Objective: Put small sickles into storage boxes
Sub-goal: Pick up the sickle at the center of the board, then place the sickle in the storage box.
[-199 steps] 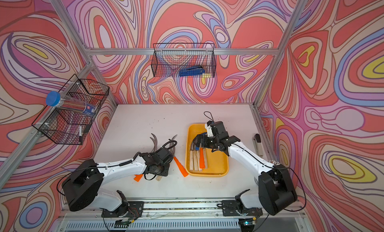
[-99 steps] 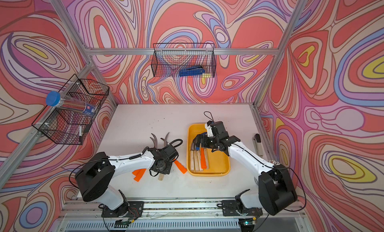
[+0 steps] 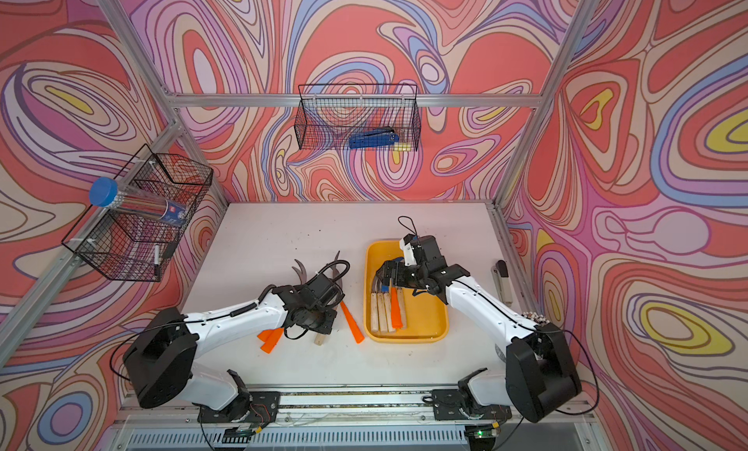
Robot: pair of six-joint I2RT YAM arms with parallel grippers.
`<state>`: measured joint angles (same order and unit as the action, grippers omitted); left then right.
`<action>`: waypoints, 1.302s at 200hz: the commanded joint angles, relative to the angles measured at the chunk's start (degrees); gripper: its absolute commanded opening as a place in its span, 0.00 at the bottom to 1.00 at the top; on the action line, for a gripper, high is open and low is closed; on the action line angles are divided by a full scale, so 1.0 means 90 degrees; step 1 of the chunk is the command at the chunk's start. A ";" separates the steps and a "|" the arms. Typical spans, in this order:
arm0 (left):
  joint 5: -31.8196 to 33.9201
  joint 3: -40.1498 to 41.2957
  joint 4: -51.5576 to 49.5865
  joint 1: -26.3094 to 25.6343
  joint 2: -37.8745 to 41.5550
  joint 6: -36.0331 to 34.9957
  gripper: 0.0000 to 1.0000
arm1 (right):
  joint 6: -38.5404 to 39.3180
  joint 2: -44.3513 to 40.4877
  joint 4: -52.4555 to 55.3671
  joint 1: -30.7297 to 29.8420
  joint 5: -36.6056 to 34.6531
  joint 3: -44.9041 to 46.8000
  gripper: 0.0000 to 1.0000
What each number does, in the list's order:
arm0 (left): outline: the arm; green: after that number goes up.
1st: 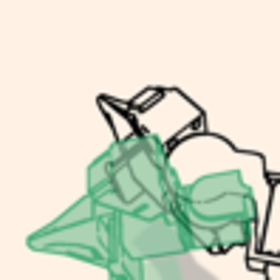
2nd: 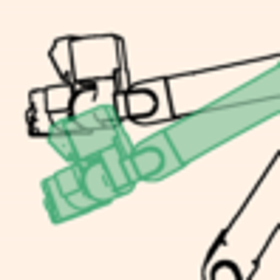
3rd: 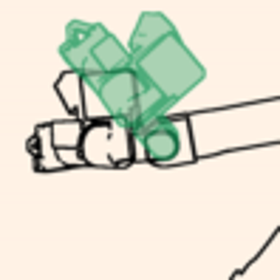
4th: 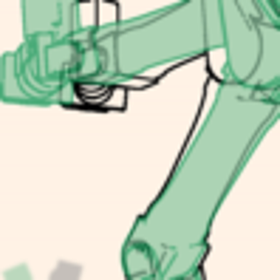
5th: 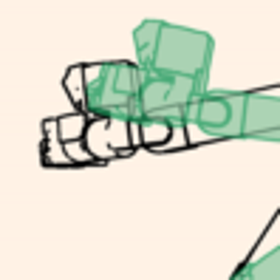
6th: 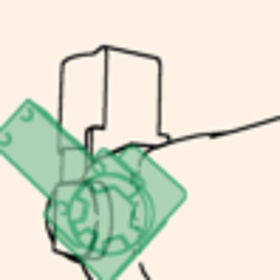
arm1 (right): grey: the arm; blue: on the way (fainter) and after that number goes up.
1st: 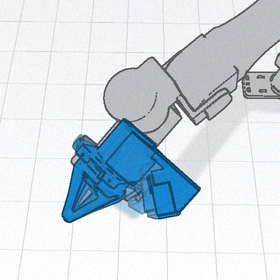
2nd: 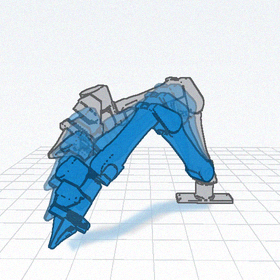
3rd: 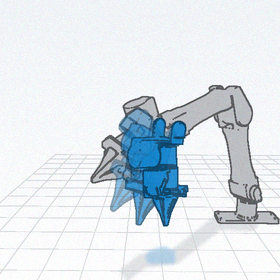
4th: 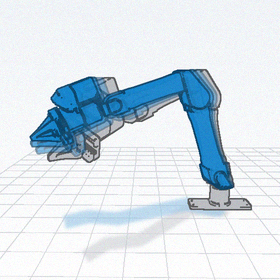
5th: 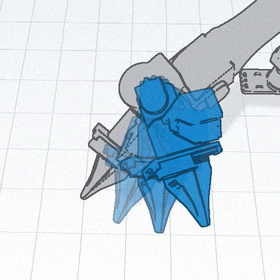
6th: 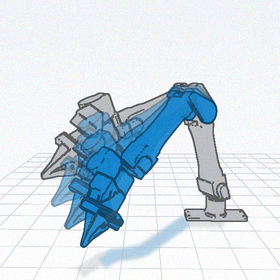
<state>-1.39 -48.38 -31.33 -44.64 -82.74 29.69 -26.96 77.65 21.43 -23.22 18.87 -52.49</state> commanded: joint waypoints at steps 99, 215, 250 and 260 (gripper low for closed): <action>-0.1844 0.0660 0.1135 0.0839 0.1067 -0.0116 0.00 | -0.0517 -0.0112 -0.0386 -0.0360 0.0291 0.0006 0.98; -0.2417 0.0288 0.1990 0.0947 0.1054 0.1054 0.00 | -0.2285 0.0355 -0.2251 -0.1767 -0.0511 0.0327 0.82; -0.2677 0.0220 0.2349 0.0986 0.0897 0.1352 0.00 | -0.2442 0.0586 -0.2536 -0.1920 -0.0542 0.0313 0.77; -0.2742 0.0205 0.2456 0.0985 0.0845 0.1417 0.00 | -0.2473 0.0667 -0.2597 -0.1958 -0.0549 0.0305 0.76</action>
<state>-23.44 -44.47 -14.13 -36.27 -73.95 39.33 -47.31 81.91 1.67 -39.77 15.44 -50.24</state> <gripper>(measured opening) 0.232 0.769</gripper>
